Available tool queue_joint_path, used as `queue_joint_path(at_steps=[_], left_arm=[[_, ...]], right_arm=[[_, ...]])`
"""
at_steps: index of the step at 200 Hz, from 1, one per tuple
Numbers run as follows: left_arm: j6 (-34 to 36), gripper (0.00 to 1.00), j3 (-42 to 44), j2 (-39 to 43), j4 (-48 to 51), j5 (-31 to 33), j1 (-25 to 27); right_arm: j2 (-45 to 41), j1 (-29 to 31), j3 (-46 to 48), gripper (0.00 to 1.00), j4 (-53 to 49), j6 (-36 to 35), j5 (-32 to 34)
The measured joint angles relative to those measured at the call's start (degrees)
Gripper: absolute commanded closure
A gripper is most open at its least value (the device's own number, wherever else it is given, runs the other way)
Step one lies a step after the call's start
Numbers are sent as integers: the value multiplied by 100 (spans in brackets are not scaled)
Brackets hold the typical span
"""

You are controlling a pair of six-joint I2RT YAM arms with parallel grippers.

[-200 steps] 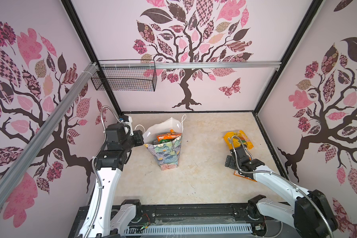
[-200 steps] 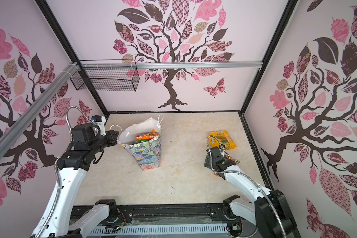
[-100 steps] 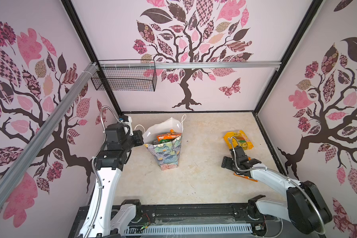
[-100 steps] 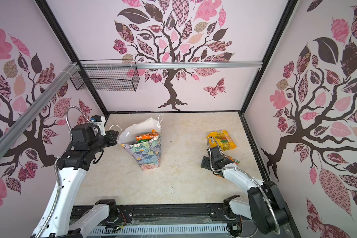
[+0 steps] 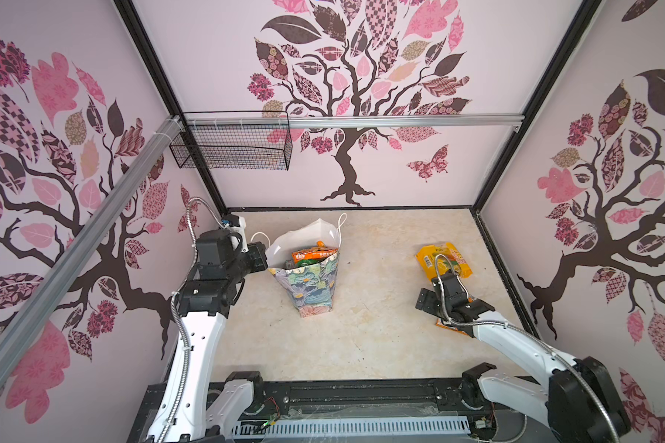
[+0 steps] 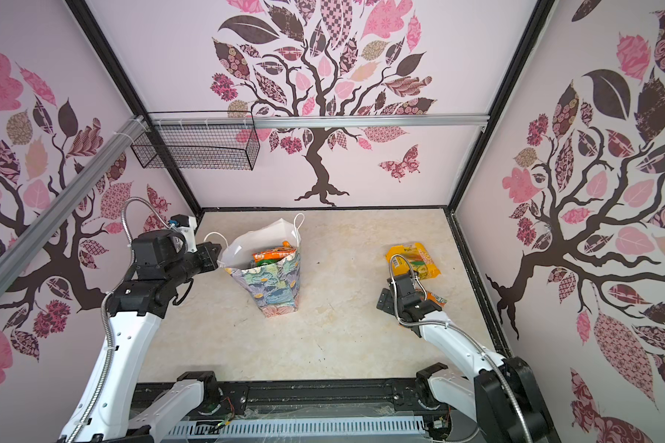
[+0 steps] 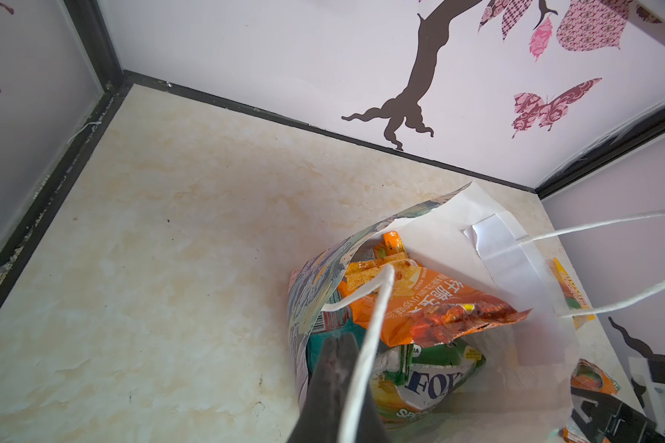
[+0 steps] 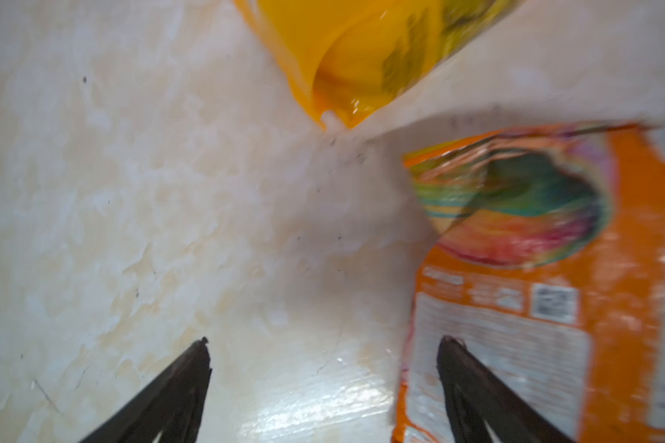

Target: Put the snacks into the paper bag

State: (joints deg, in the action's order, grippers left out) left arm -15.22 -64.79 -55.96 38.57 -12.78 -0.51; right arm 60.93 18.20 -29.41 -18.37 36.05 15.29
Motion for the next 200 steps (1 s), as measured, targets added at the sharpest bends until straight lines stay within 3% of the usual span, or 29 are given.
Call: queue_joint_path(at_steps=[40, 91, 165, 200], left_arm=[[0, 96, 4, -26, -4, -20, -22], [-2, 96, 11, -33, -42, -96, -39], [-22, 96, 11, -55, -52, -256, -107], [-44, 96, 15, -52, -85, -282, -140]], right_arm=[[-155, -944, 13, 2, -9, -22, 315], [284, -2216, 214, 2, 505, -157, -535], [236, -2210, 507, 10, 1032, -212, -2221], [-96, -1438, 791, 11, 1279, 101, -2723]])
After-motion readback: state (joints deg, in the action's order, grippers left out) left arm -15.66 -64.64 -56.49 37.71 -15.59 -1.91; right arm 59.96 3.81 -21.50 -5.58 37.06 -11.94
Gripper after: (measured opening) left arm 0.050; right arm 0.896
